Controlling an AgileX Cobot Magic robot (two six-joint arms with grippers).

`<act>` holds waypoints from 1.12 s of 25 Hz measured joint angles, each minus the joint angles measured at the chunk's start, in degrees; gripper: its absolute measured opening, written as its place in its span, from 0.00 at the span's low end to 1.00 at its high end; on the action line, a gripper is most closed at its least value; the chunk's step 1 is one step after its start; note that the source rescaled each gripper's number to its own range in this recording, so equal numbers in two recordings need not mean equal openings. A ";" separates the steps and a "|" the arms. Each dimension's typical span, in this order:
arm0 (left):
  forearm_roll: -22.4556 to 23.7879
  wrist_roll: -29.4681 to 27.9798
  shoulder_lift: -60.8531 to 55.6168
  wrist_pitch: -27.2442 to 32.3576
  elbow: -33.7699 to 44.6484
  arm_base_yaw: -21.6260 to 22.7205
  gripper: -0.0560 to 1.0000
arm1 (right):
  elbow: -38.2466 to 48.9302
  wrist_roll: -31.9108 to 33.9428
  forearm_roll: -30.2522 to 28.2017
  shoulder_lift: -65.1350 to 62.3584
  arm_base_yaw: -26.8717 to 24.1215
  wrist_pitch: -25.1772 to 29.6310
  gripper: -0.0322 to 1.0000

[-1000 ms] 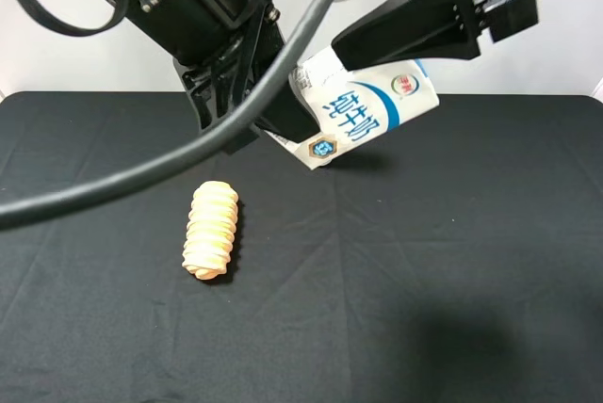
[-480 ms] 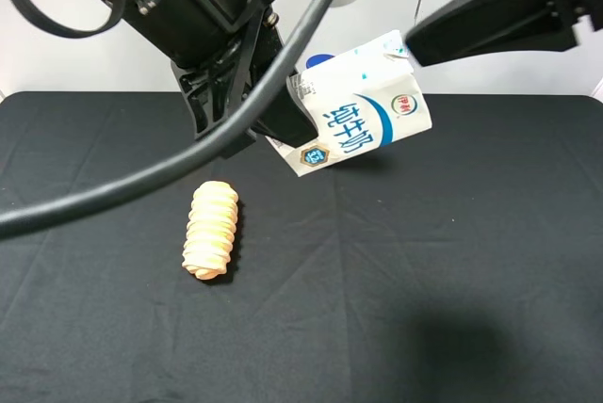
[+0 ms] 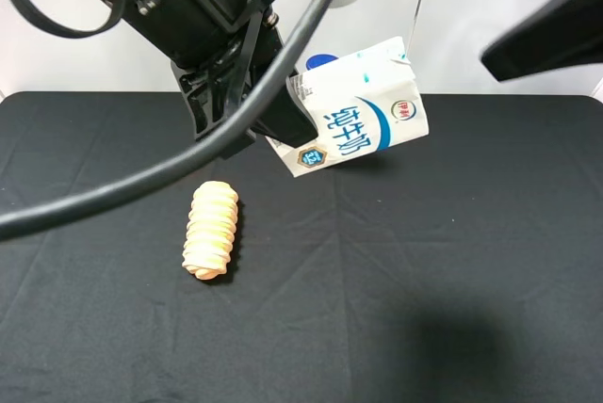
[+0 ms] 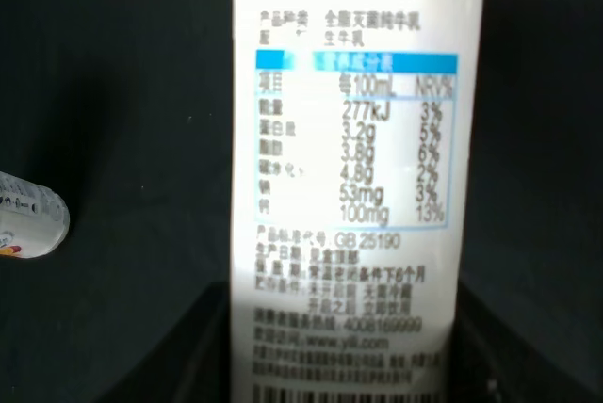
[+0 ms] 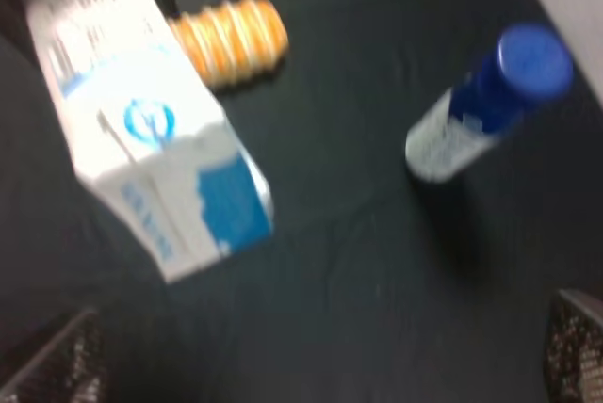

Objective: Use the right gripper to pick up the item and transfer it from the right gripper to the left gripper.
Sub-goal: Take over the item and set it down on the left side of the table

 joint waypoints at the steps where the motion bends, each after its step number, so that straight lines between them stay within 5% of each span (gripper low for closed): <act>1: 0.00 0.00 0.00 0.00 0.00 0.00 0.07 | 0.00 1.91 -1.14 -0.06 0.00 0.44 1.00; 17: 0.00 0.00 0.00 0.00 0.00 0.00 0.07 | 0.00 30.11 -13.57 -0.22 0.00 0.79 1.00; 28: 0.00 0.06 0.00 0.11 0.00 0.00 0.07 | -0.05 37.64 -17.03 -10.12 0.00 0.84 1.00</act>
